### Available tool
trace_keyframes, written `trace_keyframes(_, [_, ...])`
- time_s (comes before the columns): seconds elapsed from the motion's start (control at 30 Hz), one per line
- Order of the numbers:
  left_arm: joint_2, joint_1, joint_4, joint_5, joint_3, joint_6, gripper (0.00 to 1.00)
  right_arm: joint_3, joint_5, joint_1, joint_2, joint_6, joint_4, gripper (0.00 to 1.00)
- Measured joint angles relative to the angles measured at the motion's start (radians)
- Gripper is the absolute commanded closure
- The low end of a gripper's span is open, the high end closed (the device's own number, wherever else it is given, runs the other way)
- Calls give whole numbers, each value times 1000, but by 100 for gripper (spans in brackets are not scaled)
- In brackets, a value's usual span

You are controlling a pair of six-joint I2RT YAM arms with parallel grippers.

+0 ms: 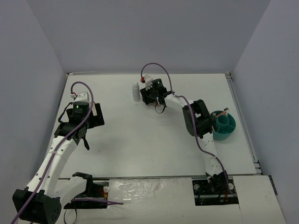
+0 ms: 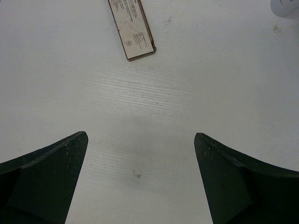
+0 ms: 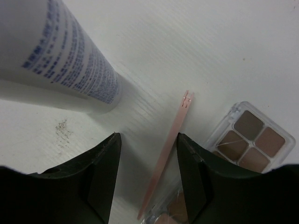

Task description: Organize the makeup

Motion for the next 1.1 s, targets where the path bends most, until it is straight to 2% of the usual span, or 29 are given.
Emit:
trace_keyframes(0.17, [1,8,0,4,0,0,3,8,51,0,10,17,13,55])
trace_keyframes(0.27, [2,11,0,11,0,-1,3,8,80,0,10,27,14,62])
trace_keyframes(0.37, [3,14,0,14,0,-2,3,2,102,0,10,36,23,76])
trace_keyframes(0.43, [4,18,0,18,0,-3,3,-18,113,0,5,43,48,91])
trace_keyframes(0.5, [4,22,0,22,0,-3,3,-63,121,1,-16,47,76,99])
trace_keyframes(0.73, [6,27,1,39,0,-5,3,-331,156,24,-189,54,120,100])
trace_keyframes(1.1, [8,34,0,57,0,-7,3,-759,208,160,-554,189,-30,98])
